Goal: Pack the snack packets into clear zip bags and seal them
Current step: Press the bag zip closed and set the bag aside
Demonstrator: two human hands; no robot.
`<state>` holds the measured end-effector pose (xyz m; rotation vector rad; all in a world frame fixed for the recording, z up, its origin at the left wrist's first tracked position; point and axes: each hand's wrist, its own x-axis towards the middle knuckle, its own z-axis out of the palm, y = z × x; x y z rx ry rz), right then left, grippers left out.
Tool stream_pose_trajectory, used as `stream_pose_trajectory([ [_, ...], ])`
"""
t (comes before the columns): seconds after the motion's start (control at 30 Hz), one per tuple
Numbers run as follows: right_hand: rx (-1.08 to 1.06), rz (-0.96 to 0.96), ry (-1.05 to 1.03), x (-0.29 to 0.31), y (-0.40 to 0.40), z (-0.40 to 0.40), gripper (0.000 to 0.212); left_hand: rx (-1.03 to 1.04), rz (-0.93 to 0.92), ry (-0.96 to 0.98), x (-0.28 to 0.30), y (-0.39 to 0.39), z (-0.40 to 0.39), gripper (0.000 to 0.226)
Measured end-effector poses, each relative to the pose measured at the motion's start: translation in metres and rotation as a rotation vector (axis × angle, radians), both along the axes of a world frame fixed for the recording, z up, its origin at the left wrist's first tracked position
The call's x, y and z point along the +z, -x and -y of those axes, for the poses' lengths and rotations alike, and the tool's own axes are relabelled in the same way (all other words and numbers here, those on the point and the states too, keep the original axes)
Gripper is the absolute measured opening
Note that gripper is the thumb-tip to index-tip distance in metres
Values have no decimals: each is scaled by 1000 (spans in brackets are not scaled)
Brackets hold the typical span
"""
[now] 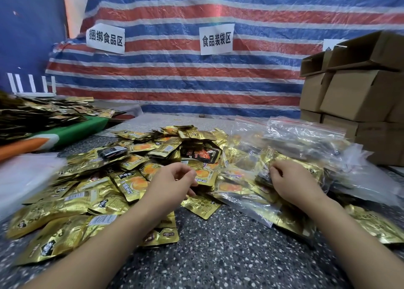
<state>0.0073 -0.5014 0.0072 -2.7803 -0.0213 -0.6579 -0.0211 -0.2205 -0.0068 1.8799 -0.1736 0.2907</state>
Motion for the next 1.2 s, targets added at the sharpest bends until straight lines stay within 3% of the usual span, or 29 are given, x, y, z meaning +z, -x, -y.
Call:
stream_pose_trajectory([
  [0.17, -31, 39, 9, 1, 4, -1, 32, 10, 20, -36, -2, -2, 0, 14],
  [0.37, 42, 336, 104, 6, 15, -20, 24, 71, 148, -171, 1, -1, -2, 16],
  [0.5, 253, 331, 161, 0, 19, -38, 29, 207, 254, -238, 22, -7, -23, 21],
  [0.67, 333, 310, 167, -4, 21, -49, 26, 487, 386, -392, 35, -23, -89, 16],
  [0.77, 338, 282, 164, -3, 22, -51, 26, 711, 272, -615, 30, -36, -152, 14],
  [0.87, 335, 266, 161, -2, 23, -52, 26, 879, 24, -771, 16, -43, -212, 35],
  [0.97, 342, 265, 159, -2, 24, -51, 27, 884, -225, -901, -3, -42, -255, 51],
  [1.07, 344, 259, 161, -1, 25, -51, 26, 788, -396, -1073, -13, -41, -273, 53],
  [1.2, 357, 235, 155, 0, 26, -53, 26, 697, -386, -1218, -15, -38, -275, 30],
])
